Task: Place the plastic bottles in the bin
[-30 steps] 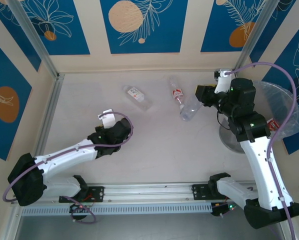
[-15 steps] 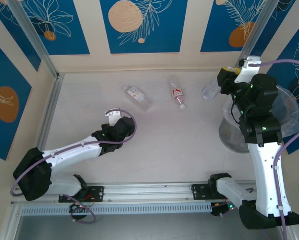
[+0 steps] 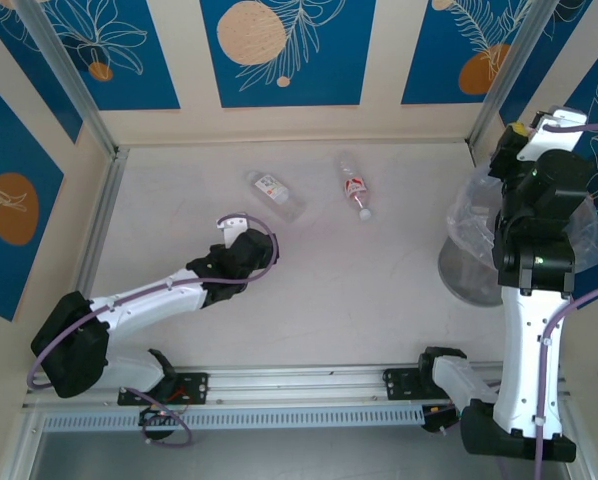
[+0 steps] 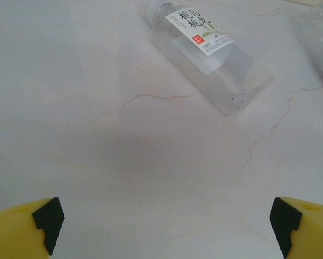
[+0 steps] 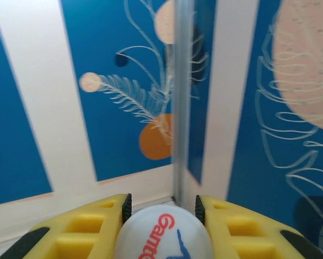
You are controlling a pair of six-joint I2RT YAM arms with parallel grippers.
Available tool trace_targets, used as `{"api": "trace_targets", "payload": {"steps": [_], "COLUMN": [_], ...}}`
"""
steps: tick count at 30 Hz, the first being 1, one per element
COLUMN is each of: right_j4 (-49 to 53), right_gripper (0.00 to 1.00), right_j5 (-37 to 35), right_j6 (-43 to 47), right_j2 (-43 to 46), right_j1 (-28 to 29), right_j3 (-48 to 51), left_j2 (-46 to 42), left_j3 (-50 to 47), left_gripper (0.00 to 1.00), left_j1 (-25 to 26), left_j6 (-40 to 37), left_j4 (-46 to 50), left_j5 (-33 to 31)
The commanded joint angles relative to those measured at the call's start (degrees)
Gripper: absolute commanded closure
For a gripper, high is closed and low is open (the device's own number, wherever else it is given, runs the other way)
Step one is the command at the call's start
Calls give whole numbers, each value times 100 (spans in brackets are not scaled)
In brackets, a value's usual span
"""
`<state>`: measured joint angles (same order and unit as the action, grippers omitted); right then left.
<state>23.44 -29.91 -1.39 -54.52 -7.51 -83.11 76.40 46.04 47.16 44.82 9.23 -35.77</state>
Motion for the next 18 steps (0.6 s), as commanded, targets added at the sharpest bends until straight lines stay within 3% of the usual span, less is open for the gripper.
{"api": "trace_targets", "payload": {"steps": [1,7,15,18], "right_j4": [-535,-703,-1008,-1083], "right_gripper": [100,100,100,100], "right_j5": [-613,-659,-1478,-1551], "right_j6": [437,177,885,956], "right_j2": [40,36,-163,-155], "right_j1": [-224,-559,-565,-611], "right_j3": [251,708,1242,1479], "left_j2": [115,116,109,66], "left_j3": [165,105,220,196], "left_gripper": [1,1,1,1], "left_j1": [-102,-149,-170,-186], "left_j6": [-102,-306,-382,-659], "left_j4": [-162,-676,-596,-918], "left_j5": [185,615,744,1156]}}
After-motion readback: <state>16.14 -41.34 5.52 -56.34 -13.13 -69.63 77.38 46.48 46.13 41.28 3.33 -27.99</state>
